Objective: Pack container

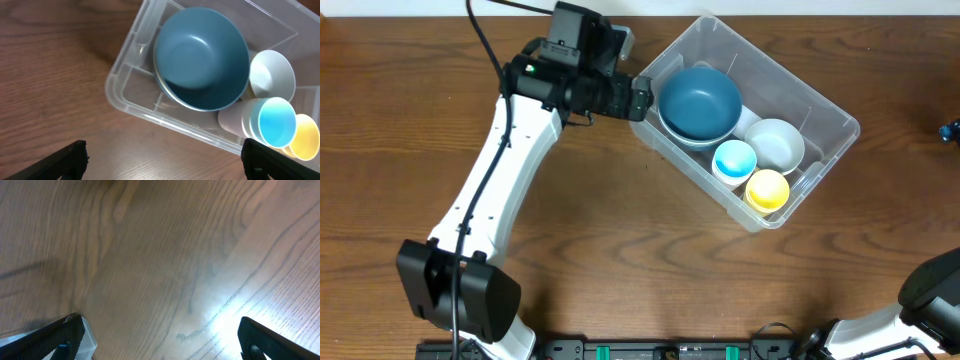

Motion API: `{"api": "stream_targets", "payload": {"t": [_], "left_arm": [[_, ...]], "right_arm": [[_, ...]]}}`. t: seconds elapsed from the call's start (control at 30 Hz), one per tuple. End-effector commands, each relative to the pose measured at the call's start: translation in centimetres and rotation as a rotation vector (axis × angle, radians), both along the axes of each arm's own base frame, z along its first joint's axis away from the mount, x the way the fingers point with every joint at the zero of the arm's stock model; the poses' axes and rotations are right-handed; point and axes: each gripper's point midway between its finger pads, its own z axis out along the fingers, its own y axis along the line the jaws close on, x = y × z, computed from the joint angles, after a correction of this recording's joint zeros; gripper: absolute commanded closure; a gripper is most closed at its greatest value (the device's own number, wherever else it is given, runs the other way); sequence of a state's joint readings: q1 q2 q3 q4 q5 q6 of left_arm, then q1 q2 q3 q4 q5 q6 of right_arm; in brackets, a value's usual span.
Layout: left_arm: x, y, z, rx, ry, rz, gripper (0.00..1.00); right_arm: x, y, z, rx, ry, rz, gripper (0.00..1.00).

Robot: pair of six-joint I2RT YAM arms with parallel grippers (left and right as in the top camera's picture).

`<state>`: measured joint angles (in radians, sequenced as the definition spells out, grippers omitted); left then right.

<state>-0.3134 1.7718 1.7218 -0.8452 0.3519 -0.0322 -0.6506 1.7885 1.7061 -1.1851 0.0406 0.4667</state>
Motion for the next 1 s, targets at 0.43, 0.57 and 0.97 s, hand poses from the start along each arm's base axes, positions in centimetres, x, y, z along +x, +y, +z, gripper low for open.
{"api": "stream_targets", "payload": {"t": [0.43,0.57,0.97], "left_arm": [[-1.8,2.1,-1.3,0.087,0.095,0.039,0.02],[-2.0,2.2,-1.5,0.096,0.102,0.031,0.02],[-1.2,2.1,-1.1,0.091,0.058,0.013,0.02]], "right_arm": [[-0.2,-0.2,-0.2,0.003,0.006,-0.017,0.01],[-0.2,-0.1,-0.2,0.004,0.006,-0.016,0.01],[-0.2,-0.2,-0.2,0.004,0.006,-0.017,0.01]]}}
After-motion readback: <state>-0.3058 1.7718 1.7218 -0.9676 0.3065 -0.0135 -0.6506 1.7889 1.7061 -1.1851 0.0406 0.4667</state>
